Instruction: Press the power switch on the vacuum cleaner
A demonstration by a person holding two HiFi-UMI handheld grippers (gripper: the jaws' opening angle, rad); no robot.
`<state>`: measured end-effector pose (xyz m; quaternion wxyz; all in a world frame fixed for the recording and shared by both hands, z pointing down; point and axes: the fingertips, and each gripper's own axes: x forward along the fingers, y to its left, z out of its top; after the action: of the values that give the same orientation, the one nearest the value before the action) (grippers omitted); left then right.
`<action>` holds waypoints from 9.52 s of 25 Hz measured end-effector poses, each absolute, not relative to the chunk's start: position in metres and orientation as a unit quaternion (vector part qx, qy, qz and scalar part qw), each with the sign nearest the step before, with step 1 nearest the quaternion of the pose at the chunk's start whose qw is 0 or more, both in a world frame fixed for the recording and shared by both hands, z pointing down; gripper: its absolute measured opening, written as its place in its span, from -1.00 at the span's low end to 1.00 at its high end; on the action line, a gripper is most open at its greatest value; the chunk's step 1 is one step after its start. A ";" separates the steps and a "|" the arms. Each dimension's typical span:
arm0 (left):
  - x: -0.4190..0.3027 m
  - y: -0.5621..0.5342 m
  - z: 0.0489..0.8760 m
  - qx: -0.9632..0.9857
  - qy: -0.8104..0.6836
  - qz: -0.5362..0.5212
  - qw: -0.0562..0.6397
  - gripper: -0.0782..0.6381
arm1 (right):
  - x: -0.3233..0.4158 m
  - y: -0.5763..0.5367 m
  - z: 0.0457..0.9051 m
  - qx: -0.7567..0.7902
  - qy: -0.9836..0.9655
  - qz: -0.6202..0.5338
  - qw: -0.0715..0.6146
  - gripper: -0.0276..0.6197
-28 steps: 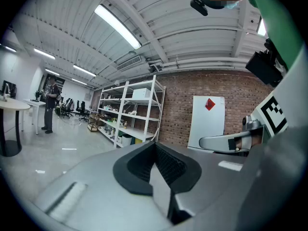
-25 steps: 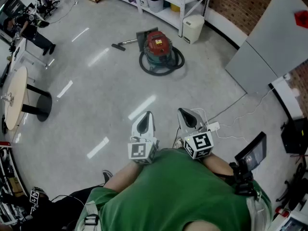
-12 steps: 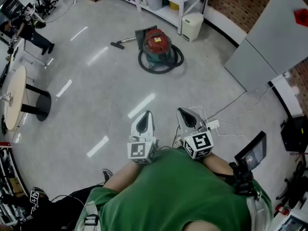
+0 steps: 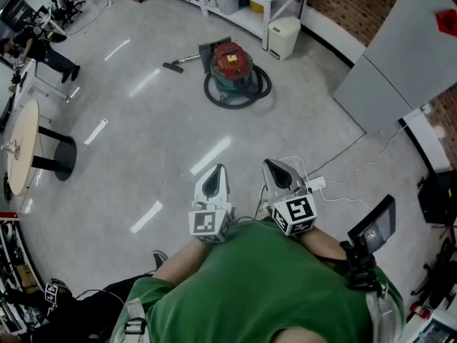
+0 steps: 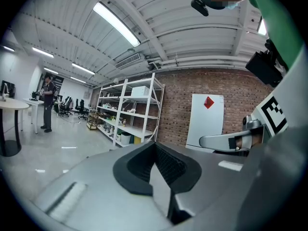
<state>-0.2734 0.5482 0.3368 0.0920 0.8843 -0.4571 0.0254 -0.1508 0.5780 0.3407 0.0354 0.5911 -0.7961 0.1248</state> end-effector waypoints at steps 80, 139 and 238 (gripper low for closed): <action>-0.142 0.189 0.365 0.867 -0.482 0.034 0.126 -0.76 | 0.003 0.210 0.347 0.593 -0.794 0.133 0.039 -0.91; -0.102 -0.139 0.473 0.819 -0.518 0.109 0.222 -0.76 | 0.056 -0.135 0.424 0.555 -0.798 0.184 0.145 -0.91; -0.056 -0.206 0.911 0.727 -0.489 0.355 0.327 -0.55 | 0.051 -0.209 0.843 0.414 -0.795 0.351 0.270 -0.91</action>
<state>-0.0564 -0.2064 0.9106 0.3268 0.7266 -0.4894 0.3546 0.0506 -0.2091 0.8435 0.2701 0.4140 -0.7954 0.3506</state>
